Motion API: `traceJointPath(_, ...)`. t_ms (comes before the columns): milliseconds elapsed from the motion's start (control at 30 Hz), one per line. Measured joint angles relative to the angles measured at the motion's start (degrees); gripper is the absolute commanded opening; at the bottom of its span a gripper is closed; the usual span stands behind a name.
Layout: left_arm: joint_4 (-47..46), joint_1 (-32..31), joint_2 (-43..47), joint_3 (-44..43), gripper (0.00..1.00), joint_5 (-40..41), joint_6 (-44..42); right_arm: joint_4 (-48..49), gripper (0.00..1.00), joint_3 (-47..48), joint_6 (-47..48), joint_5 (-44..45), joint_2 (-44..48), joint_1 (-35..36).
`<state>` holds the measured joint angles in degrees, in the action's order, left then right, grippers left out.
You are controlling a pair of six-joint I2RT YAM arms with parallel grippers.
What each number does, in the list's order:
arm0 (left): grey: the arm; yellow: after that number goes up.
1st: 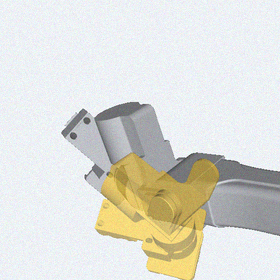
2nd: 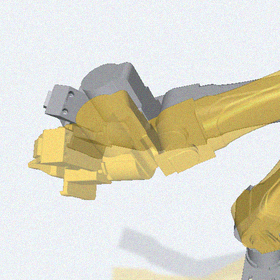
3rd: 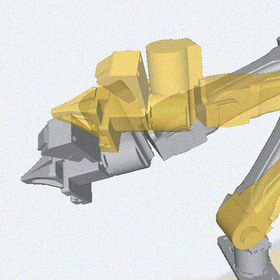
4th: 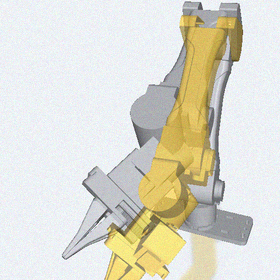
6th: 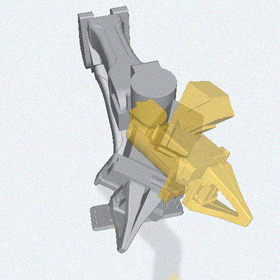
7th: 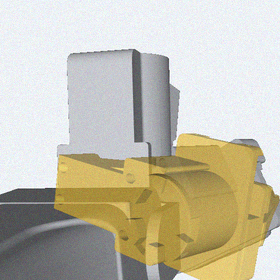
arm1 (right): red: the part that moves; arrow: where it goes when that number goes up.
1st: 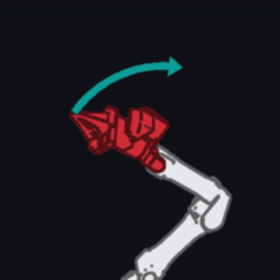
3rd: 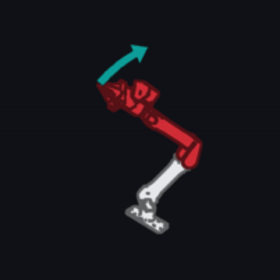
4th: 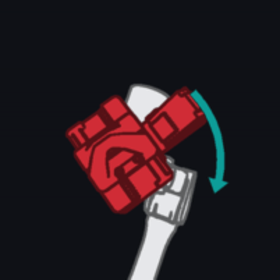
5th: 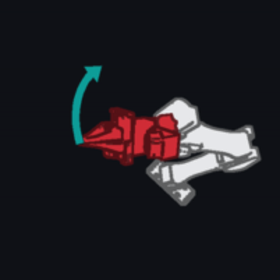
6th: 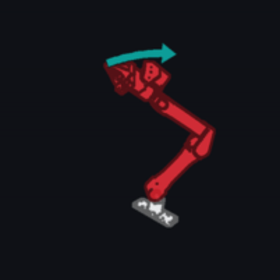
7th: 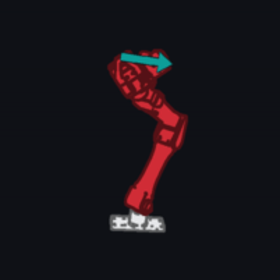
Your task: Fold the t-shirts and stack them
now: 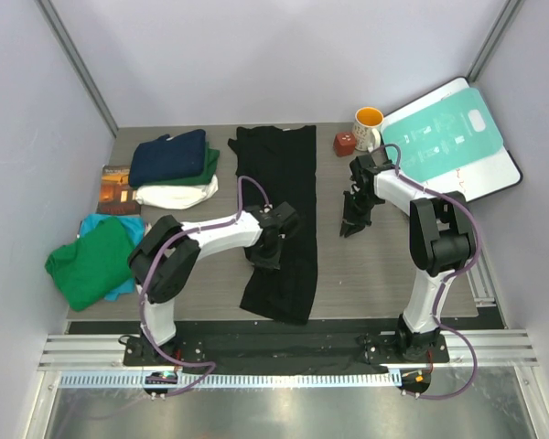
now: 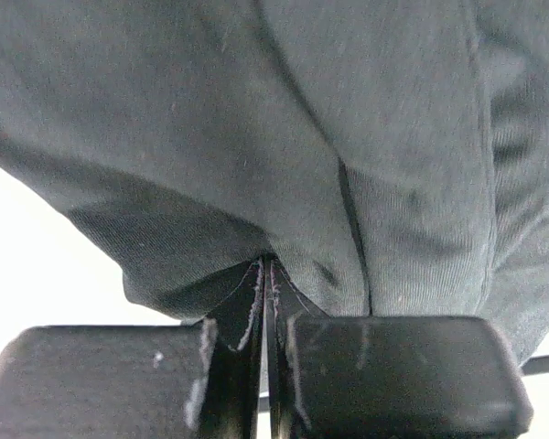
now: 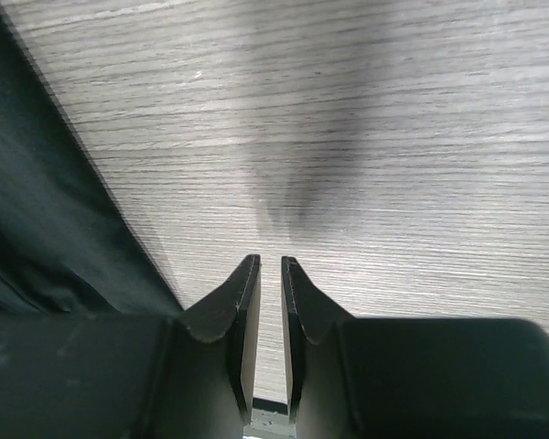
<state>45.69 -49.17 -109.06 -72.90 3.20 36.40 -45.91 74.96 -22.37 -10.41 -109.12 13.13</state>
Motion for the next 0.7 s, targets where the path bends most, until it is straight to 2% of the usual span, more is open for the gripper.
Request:
traceJointPath(233,-4.1,-0.2,6.4,8.5,0.00,-2.3,2.7,0.0,0.20,0.0,0.6,-0.6,-0.1,-0.1)
traceJointPath(333,-3.5,-1.0,7.9,10.3,0.00,-2.9,3.7,0.0,0.25,0.0,0.8,-1.4,-0.6,-0.1)
traceJointPath(433,-2.5,-1.5,8.2,10.6,0.01,-3.1,3.9,0.0,0.39,0.0,1.0,-1.9,-0.9,-0.1)
traceJointPath(500,-1.3,-1.7,8.2,10.5,0.18,-3.2,3.9,0.1,0.42,0.0,1.2,-2.4,-0.9,-0.1)
traceJointPath(533,-0.1,-1.7,8.2,10.2,0.40,-2.8,3.8,0.5,0.44,-0.2,1.4,-3.1,-0.9,-0.1)
traceJointPath(633,5.4,-1.8,8.3,8.0,0.60,-0.2,3.4,2.1,0.46,-3.0,2.4,-6.1,0.2,-0.1)
traceJointPath(700,8.1,-1.5,9.4,6.2,0.64,2.0,3.0,2.7,0.47,-5.8,2.7,-8.0,1.9,-0.1)
